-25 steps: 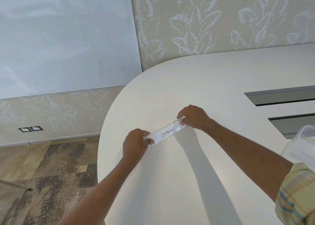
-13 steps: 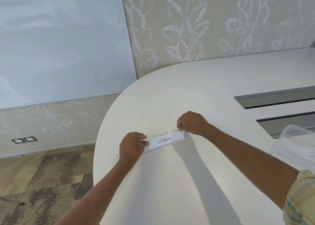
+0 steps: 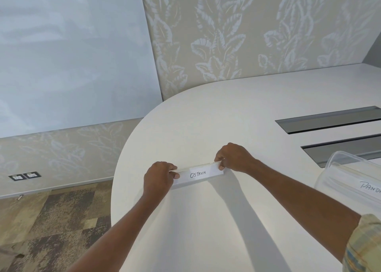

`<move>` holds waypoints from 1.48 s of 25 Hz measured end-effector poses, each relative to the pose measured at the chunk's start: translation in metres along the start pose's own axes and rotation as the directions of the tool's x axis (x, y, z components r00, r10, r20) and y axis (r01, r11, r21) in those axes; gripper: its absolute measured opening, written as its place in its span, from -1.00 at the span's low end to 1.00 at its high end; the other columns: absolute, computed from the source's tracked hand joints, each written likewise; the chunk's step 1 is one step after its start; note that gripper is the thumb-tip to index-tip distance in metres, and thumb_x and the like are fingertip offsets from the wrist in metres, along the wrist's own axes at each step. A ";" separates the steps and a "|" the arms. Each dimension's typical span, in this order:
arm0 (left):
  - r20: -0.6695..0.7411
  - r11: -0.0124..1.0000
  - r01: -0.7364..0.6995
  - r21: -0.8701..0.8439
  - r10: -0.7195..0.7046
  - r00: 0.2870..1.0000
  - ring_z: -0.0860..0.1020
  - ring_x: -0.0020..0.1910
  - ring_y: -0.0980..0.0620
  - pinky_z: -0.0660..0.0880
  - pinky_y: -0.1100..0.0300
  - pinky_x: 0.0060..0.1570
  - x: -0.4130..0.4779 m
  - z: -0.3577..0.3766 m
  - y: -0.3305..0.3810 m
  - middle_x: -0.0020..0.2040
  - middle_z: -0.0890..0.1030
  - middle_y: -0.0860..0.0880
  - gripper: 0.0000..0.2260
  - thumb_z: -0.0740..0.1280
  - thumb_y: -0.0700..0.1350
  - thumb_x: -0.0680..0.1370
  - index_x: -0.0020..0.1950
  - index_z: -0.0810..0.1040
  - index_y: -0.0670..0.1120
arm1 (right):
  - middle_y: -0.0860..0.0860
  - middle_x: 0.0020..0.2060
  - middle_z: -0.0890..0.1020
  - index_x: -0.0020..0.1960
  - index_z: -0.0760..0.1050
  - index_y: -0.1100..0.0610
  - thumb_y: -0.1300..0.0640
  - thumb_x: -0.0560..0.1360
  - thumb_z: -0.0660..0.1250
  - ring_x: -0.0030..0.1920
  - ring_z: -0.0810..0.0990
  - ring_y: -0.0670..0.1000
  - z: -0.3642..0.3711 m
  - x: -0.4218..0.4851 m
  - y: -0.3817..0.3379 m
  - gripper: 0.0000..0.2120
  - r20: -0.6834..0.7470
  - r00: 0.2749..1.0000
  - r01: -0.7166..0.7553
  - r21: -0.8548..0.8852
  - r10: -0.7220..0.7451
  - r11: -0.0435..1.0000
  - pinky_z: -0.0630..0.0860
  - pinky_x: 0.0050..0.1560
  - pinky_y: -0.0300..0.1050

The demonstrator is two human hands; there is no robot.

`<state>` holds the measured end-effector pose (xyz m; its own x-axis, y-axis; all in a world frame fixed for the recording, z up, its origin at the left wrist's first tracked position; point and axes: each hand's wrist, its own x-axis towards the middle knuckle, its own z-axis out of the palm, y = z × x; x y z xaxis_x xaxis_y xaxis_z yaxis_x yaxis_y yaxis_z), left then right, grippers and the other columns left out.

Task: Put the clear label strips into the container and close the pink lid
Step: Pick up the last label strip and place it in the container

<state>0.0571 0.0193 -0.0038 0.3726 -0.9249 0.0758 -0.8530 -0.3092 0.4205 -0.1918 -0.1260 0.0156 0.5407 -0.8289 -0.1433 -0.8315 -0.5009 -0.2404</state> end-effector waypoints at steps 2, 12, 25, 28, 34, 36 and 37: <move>-0.012 1.000 -0.022 0.002 0.022 1.000 0.65 0.23 -0.01 0.50 0.15 0.00 0.001 -0.005 0.004 0.14 0.77 0.09 -0.75 0.44 -0.12 0.59 0.26 0.74 0.03 | -0.08 0.03 0.76 0.14 0.73 0.04 0.20 0.39 0.54 -0.02 0.57 -0.03 -0.007 -0.005 0.002 -0.68 -0.008 1.000 -0.009 0.008 0.009 1.000 0.40 -0.08 -0.13; -0.012 0.982 -0.171 -0.078 0.171 0.985 0.61 0.30 0.01 0.51 0.11 0.14 0.006 -0.025 0.064 0.24 0.73 0.08 -0.76 0.49 0.00 0.57 0.23 0.75 0.08 | -0.07 0.12 0.74 0.15 0.73 0.02 0.21 0.42 0.52 -0.03 0.59 -0.02 -0.061 -0.062 0.040 -0.68 -0.135 0.984 -0.107 0.070 0.115 0.992 0.42 -0.10 -0.14; 0.024 0.891 -0.431 -0.140 0.439 0.898 0.65 0.18 0.02 0.46 0.16 -0.01 0.011 0.000 0.213 0.19 0.74 0.09 -0.79 0.52 0.01 0.54 0.17 0.77 0.14 | -0.10 0.07 0.77 0.15 0.74 -0.03 0.11 0.40 0.60 0.03 0.69 -0.03 -0.113 -0.190 0.139 -0.67 -0.287 0.870 -0.376 0.136 0.400 0.917 0.52 -0.06 -0.14; 0.030 0.854 -0.498 -0.152 0.507 0.861 0.64 0.21 0.02 0.45 0.16 0.00 0.006 0.014 0.253 0.20 0.73 0.08 -0.78 0.53 0.02 0.54 0.18 0.77 0.13 | -0.10 0.02 0.77 0.09 0.76 -0.04 0.12 0.39 0.60 -0.09 0.64 -0.03 -0.119 -0.224 0.165 -0.71 -0.315 0.839 -0.421 0.142 0.444 0.896 0.46 -0.18 -0.18; 0.058 0.781 -0.592 -0.196 0.612 0.788 0.62 0.22 0.00 0.40 0.16 0.00 -0.003 0.042 0.328 0.20 0.72 0.09 -0.77 0.53 -0.03 0.53 0.19 0.77 0.13 | -0.12 0.00 0.78 0.02 0.76 -0.05 0.12 0.37 0.61 0.07 0.71 0.01 -0.126 -0.283 0.215 -0.76 -0.346 0.775 -0.499 0.179 0.529 0.848 0.64 0.05 0.01; 0.077 0.769 -0.604 -0.210 0.629 0.774 0.62 0.21 -0.01 0.39 0.16 -0.01 -0.005 0.051 0.352 0.18 0.73 0.09 -0.77 0.54 -0.05 0.52 0.16 0.77 0.13 | -0.11 0.03 0.77 0.04 0.76 -0.04 0.14 0.38 0.60 0.09 0.69 0.01 -0.127 -0.299 0.230 -0.75 -0.345 0.760 -0.524 0.174 0.550 0.834 0.60 0.04 -0.03; 0.081 0.760 -0.613 -0.214 0.640 0.764 0.61 0.21 -0.01 0.39 0.15 -0.02 -0.007 0.056 0.363 0.16 0.73 0.10 -0.78 0.54 -0.07 0.52 0.15 0.78 0.13 | -0.10 0.04 0.77 0.05 0.76 -0.04 0.14 0.38 0.60 0.10 0.69 0.02 -0.128 -0.306 0.238 -0.75 -0.347 0.748 -0.540 0.178 0.566 0.823 0.60 0.05 -0.03</move>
<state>-0.2754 -0.0992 0.0977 -0.2904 -0.9226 0.2538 -0.7985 0.3798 0.4670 -0.5711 -0.0233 0.1248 -0.1102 -0.9899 0.0895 -0.9532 0.0797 -0.2917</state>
